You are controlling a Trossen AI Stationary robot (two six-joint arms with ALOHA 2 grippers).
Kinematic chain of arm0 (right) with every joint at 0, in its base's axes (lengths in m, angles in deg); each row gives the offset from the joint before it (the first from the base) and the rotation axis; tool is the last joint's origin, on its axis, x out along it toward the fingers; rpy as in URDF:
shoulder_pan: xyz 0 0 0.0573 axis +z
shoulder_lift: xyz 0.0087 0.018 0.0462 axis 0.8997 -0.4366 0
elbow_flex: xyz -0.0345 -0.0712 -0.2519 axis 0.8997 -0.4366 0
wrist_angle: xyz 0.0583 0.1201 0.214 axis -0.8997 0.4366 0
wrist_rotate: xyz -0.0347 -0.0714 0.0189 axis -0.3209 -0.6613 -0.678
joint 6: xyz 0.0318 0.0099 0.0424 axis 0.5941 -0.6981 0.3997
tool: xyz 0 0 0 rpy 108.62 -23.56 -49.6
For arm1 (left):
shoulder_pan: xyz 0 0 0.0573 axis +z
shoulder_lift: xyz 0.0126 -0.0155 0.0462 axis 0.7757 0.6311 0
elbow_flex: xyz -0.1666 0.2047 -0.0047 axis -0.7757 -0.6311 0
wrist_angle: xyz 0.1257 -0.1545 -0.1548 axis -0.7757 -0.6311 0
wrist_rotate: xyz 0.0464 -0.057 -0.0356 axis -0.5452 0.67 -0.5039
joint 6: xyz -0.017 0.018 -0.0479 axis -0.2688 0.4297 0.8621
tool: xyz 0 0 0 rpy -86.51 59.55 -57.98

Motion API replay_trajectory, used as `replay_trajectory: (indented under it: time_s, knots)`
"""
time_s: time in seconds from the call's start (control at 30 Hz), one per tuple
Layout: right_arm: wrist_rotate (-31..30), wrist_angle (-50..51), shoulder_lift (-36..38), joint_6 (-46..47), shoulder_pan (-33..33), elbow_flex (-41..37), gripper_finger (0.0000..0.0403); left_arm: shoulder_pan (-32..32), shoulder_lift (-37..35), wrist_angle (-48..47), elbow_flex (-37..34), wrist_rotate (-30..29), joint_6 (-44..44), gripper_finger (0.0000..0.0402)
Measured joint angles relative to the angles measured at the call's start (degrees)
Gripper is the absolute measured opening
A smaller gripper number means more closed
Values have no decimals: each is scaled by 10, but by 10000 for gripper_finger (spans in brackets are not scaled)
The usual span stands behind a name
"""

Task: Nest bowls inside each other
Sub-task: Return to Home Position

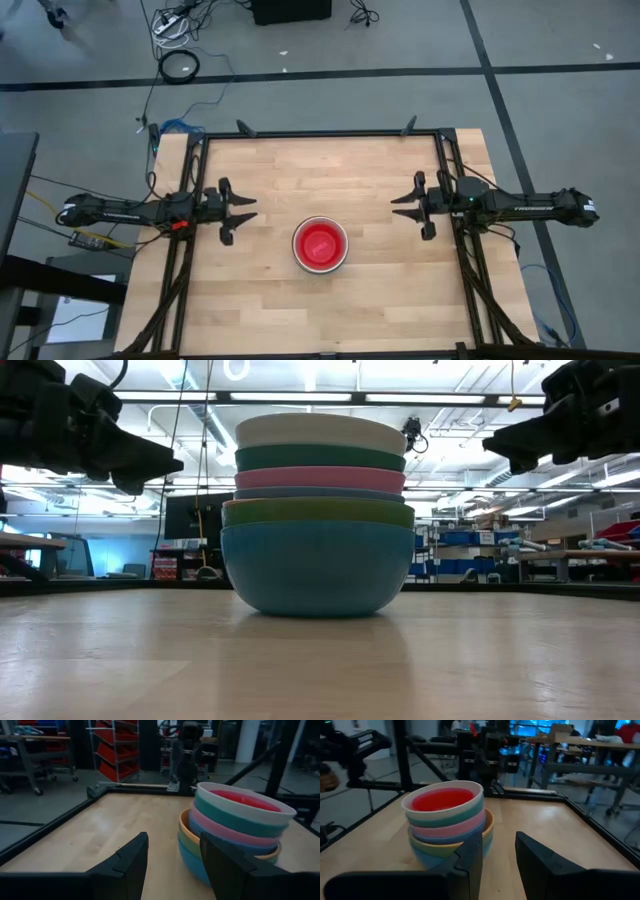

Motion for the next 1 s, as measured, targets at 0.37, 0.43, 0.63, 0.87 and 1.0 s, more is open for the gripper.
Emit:
replay_trajectory:
  time_s: [0.37,0.43,0.63,0.87,1.0]
  knots:
    - [21,-23,71,1,-1,0,105,0,0,8,0,9,2,188]
    - [24,-17,88,2,-1,0,105,0,0,8,0,9,3,188]
    - [24,25,138,1,-1,-3,105,0,0,9,0,9,5,188]
    - [24,17,191,9,-1,-51,105,0,0,25,0,9,4,188]
    - [18,6,188,14,-1,-65,105,0,0,42,0,9,2,188]
